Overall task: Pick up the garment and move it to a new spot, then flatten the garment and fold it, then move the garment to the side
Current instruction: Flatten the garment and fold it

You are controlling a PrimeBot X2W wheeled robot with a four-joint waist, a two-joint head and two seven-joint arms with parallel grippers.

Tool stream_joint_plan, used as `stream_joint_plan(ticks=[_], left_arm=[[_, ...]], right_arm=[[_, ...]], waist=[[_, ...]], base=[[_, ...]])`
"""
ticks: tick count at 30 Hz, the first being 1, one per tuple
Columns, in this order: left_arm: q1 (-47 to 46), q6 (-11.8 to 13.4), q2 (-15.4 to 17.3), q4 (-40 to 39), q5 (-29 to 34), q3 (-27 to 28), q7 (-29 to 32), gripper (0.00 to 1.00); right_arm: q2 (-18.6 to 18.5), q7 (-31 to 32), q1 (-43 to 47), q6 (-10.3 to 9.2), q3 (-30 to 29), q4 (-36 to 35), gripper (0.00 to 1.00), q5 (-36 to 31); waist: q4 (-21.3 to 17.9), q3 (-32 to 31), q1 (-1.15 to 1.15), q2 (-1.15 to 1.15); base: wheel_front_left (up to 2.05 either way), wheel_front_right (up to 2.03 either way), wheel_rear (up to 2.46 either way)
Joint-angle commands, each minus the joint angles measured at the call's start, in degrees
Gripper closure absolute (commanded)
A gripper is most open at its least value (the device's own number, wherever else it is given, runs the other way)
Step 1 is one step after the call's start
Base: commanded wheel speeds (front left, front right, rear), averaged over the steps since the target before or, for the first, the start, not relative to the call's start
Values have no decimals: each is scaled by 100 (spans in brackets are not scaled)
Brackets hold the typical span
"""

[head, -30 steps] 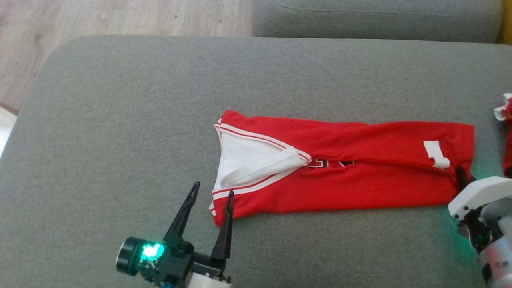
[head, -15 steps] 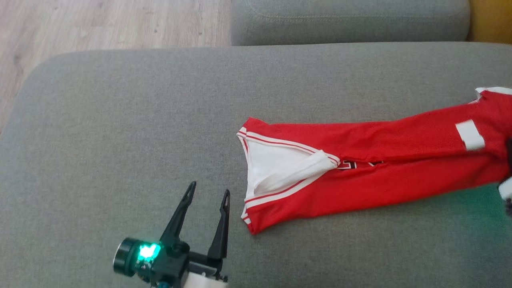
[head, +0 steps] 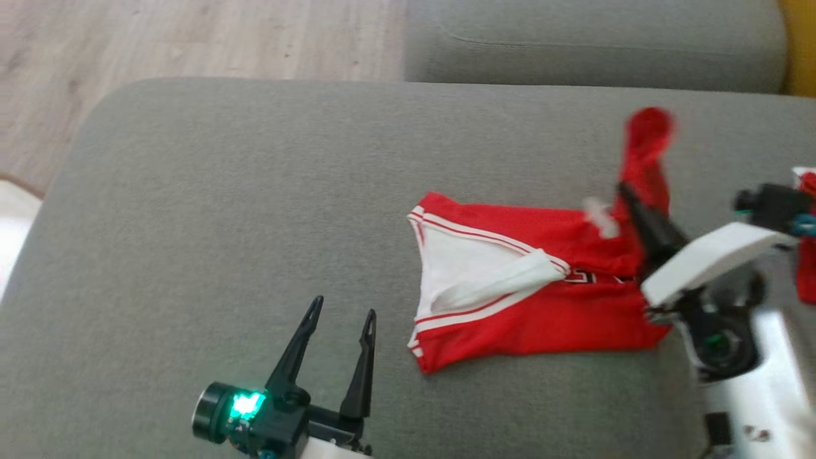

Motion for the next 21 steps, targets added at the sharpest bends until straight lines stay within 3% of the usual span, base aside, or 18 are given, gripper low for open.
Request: stream_joint_plan(ticks=[1,7,16,17,18,21], left_arm=[[-157,-35,-83,-139,49,222,-53,0],[-169,-171,-250,-90,77,234,-53,0],[-101,-321,-373,-53,142,364,-53,0],[-93,-331,-385,-52,149,377,-53,0],[-83,-345,-399,-42,152,385,-53,0],[-72,-379,-435,-19,174,413,-53,0]], right_arm=[[124,94,-144,-10,183,-244,100,-86],[605,270,-214,-10,580,-39,100,-1],[675,-86,-370,-10,1434,600,99,602],[676,-153,-397,-10,1517,655,65,671],[676,-211,-427,-10,1599,716,3,709],[676,-343,-509,-10,1814,857,0,800]], waist=[[175,-15,0,0],[604,-1,0,0],[943,61,0,0],[942,65,0,0],[934,67,0,0],[872,58,0,0]], base=[[0,0,0],[0,0,0],[0,0,0],[0,0,0],[0,0,0],[0,0,0]])
